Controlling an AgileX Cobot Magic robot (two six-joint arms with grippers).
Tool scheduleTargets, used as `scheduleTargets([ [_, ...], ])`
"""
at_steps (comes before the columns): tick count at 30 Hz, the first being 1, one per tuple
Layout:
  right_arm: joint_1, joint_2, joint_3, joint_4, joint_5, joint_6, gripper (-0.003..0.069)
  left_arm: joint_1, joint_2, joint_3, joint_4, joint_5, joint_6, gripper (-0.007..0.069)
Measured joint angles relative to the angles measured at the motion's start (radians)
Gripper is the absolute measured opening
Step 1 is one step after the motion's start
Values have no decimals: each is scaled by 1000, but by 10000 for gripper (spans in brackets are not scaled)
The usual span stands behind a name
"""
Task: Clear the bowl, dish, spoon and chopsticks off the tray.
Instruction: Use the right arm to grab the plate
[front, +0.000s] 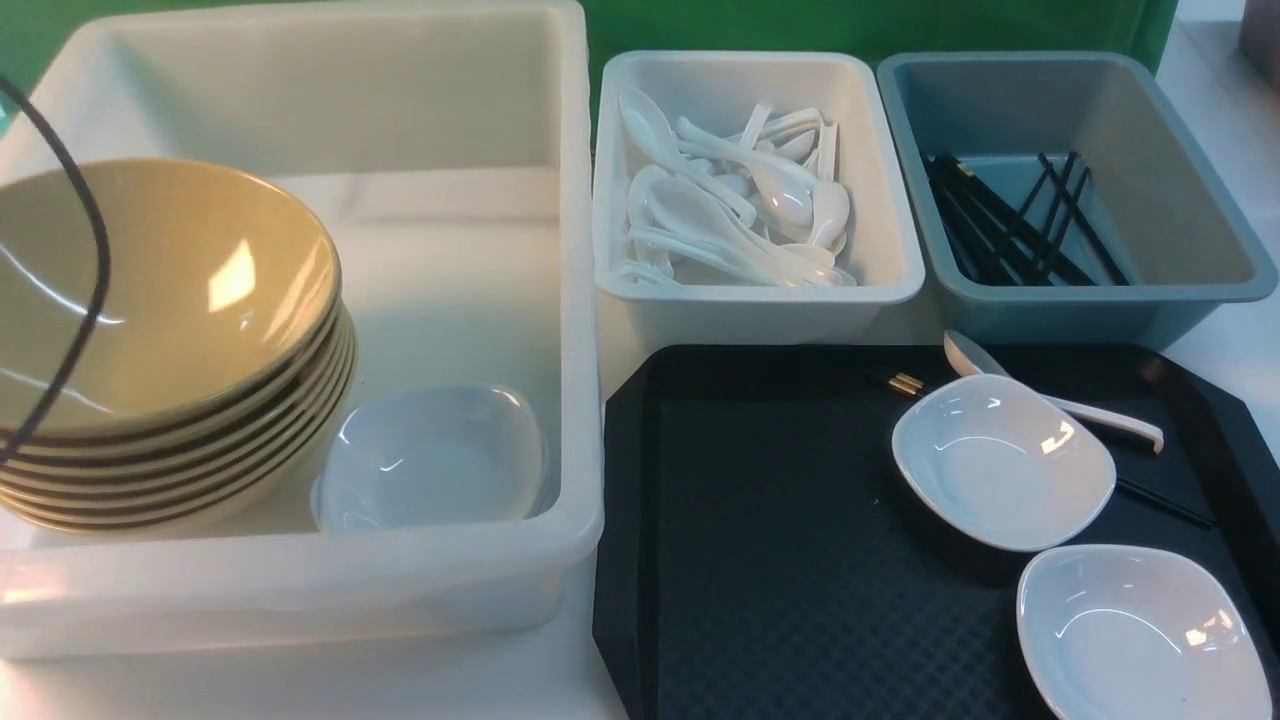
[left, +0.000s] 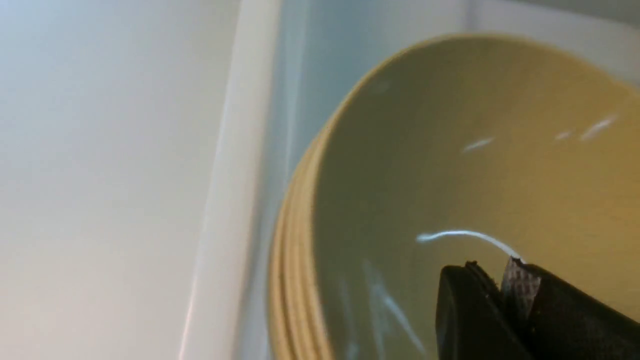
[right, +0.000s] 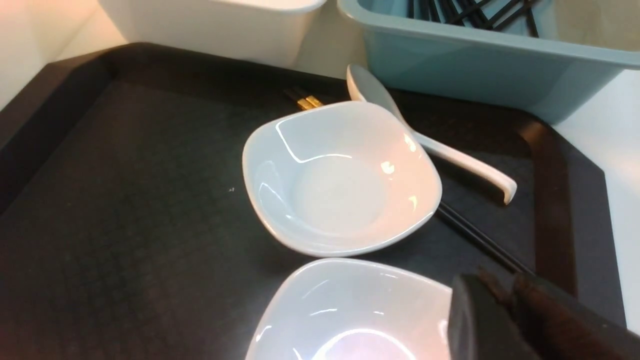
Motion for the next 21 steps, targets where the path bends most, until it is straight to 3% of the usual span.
scheduleTargets([
  [7, 0, 0, 0, 0, -1, 0, 131, 0, 44, 67, -45, -95, 0, 8],
  [12, 0, 0, 0, 1, 5, 0, 139, 0, -57, -11, -194, 13, 30, 8],
  [14, 0, 6, 0, 1, 27, -4, 156, -8, -146, -56, -264, 62, 93, 8],
  [18, 0, 75, -31, 1, 140, -24, 233, -98, -292, -75, -347, 118, 234, 8],
  [21, 0, 186, -117, -7, 273, -24, 328, -245, -380, -41, -358, 149, 351, 8],
])
